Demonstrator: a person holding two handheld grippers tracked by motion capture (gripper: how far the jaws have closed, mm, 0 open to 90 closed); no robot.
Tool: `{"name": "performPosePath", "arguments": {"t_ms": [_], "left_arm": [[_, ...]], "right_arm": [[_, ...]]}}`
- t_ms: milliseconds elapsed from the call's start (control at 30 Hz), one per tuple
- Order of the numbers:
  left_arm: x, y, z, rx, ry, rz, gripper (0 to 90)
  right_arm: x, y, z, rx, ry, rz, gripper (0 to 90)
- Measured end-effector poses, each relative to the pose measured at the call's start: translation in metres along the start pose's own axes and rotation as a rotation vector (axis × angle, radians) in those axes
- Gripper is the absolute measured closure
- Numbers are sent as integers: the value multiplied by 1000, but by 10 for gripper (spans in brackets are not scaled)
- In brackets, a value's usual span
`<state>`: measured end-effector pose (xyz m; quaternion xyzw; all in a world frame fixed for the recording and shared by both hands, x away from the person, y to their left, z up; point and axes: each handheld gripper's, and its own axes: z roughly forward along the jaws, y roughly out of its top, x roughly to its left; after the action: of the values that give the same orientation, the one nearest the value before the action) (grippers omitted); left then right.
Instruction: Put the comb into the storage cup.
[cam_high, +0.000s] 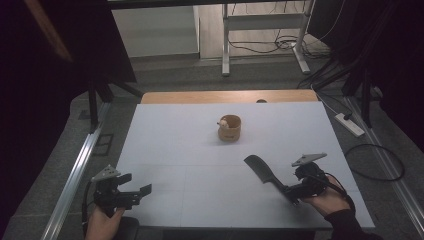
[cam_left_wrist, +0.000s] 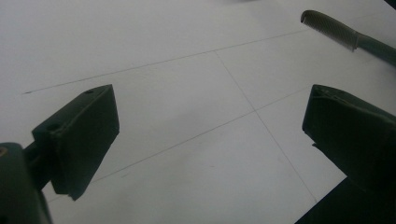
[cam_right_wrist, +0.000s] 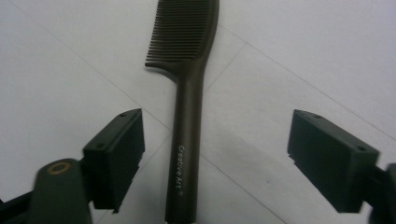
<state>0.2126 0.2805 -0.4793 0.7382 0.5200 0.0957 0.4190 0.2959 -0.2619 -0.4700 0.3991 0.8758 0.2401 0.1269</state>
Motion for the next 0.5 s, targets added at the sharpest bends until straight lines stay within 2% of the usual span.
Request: {"name": "performPosePath", "arguments": {"t_ms": [200, 500], "left_arm": [[0, 0, 0, 2, 1, 1, 45], [0, 0, 0, 4, 1, 3, 45]], "right_arm": [[5, 4, 2, -8, 6, -11, 2], [10, 8, 6, -4, 22, -17, 0]]}}
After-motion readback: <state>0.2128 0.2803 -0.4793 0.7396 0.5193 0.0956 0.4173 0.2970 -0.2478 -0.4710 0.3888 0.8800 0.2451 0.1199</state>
